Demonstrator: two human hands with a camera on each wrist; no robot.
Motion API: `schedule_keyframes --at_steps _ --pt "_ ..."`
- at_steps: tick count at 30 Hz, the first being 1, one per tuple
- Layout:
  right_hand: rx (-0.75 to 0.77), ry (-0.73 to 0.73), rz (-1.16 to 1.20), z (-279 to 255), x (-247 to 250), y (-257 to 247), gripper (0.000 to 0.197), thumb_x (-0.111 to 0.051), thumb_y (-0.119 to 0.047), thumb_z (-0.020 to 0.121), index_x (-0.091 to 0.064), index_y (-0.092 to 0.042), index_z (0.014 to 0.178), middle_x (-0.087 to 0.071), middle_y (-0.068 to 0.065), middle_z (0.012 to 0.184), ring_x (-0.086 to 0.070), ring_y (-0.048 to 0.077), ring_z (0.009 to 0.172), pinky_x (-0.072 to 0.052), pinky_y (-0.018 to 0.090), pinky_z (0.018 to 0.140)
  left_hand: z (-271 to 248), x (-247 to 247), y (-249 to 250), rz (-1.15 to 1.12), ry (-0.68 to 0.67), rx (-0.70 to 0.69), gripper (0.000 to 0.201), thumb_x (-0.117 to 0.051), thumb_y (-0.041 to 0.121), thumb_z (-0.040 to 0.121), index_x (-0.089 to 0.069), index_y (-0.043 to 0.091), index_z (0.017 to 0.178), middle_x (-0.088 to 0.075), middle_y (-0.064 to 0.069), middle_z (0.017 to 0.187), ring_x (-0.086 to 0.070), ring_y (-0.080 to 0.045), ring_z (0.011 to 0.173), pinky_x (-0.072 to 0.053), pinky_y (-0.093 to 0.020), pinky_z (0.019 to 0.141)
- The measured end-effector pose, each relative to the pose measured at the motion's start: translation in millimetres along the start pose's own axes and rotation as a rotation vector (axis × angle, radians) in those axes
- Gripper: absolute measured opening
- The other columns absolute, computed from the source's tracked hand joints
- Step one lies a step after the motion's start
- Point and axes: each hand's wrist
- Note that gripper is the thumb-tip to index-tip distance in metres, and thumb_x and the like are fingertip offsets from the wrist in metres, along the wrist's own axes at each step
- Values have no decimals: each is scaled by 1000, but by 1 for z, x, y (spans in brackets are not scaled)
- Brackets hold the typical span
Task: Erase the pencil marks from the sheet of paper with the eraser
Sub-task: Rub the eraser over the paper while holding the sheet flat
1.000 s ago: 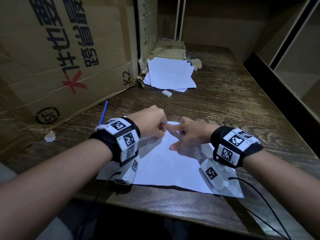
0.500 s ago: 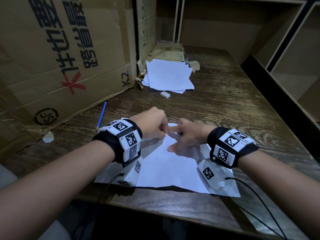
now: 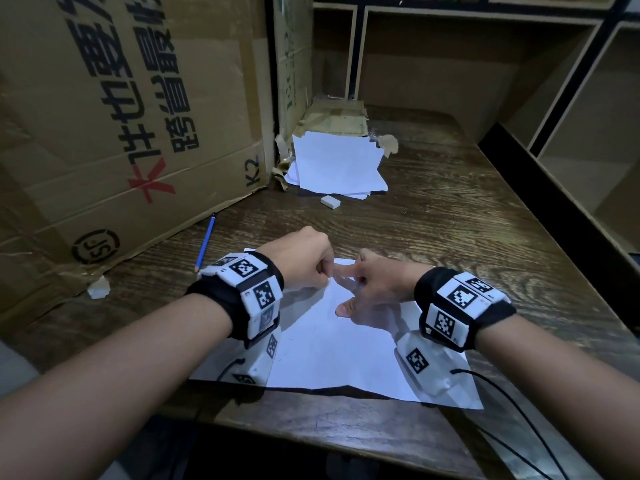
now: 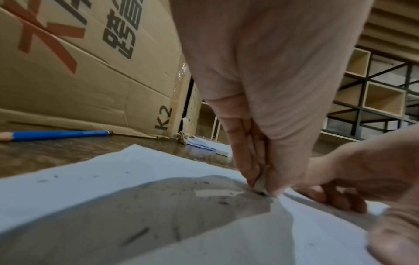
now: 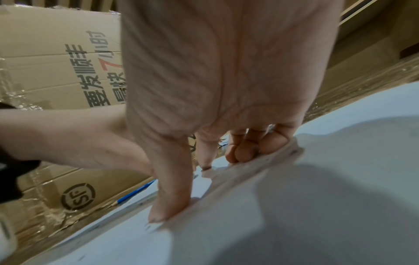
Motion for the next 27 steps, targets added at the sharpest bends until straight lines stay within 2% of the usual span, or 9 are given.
schedule_keyframes --at_steps 3,7,14,18,22,23,25,26,27 --pt "-3 -9 6 0 1 -1 68 -70 -67 77 -42 -53 137 -34 0 113 -44 24 112 -45 47 103 2 -3 1 2 53 20 8 -72 16 83 -78 20 85 -70 5 81 -68 -15 77 -60 -36 70" --pt "10 -22 49 -2 1 0 62 -73 -66 76 -48 -51 130 -34 -4 110 -45 22 113 -47 46 102 -9 -2 6 -55 -52 -56 6 -76 17 82 -80 20 85 -71 11 76 -67 -2 72 -59 -29 71" --pt "-2 -22 5 -3 2 -2 60 -71 -66 78 -48 -48 130 -33 -2 109 -47 25 111 -47 46 101 1 -1 6 14 29 -3 10 -72 13 82 -79 20 84 -69 7 81 -68 -14 76 -60 -34 69" --pt "0 -22 67 -2 0 0 58 -75 -65 74 -48 -56 125 -34 -4 108 -49 24 110 -50 48 98 -7 2 8 -21 -86 -50 6 -76 18 81 -79 22 83 -68 14 73 -66 -4 73 -58 -28 68" --pt "-2 -17 27 -1 0 0 65 -72 -66 76 -42 -60 133 -33 -5 104 -48 21 105 -49 47 97 -2 0 1 6 47 20 10 -72 16 81 -79 22 85 -67 9 77 -68 -14 73 -60 -34 69" --pt "-7 -20 21 -3 1 0 57 -72 -67 76 -45 -63 126 -33 -5 104 -47 21 105 -48 46 98 -1 -1 2 9 53 19 11 -71 16 81 -79 22 85 -66 9 77 -68 -15 74 -60 -34 69" --pt "-20 -32 28 -7 2 -3 30 -72 -66 77 -50 -71 97 -34 -4 107 -47 21 107 -47 45 99 -3 0 5 4 -8 -10 9 -74 16 82 -79 21 86 -65 14 74 -68 -9 74 -59 -28 68" --pt "-27 -41 35 -8 3 -3 32 -72 -65 77 -49 -74 97 -34 -3 109 -47 21 108 -47 46 99 -6 2 7 -5 -51 -32 8 -75 16 82 -80 21 86 -65 15 72 -67 -5 74 -57 -24 67" --pt "-14 -45 37 -7 3 -3 43 -73 -65 77 -48 -74 111 -34 -3 110 -48 21 109 -47 46 100 -8 4 9 -11 -85 -48 7 -76 17 81 -80 21 86 -65 16 70 -67 -3 73 -56 -21 66"
Point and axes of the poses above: each hand's wrist, its own z-axis towards the middle knuckle, its own x-axis out of the back of the hand, y = z × x
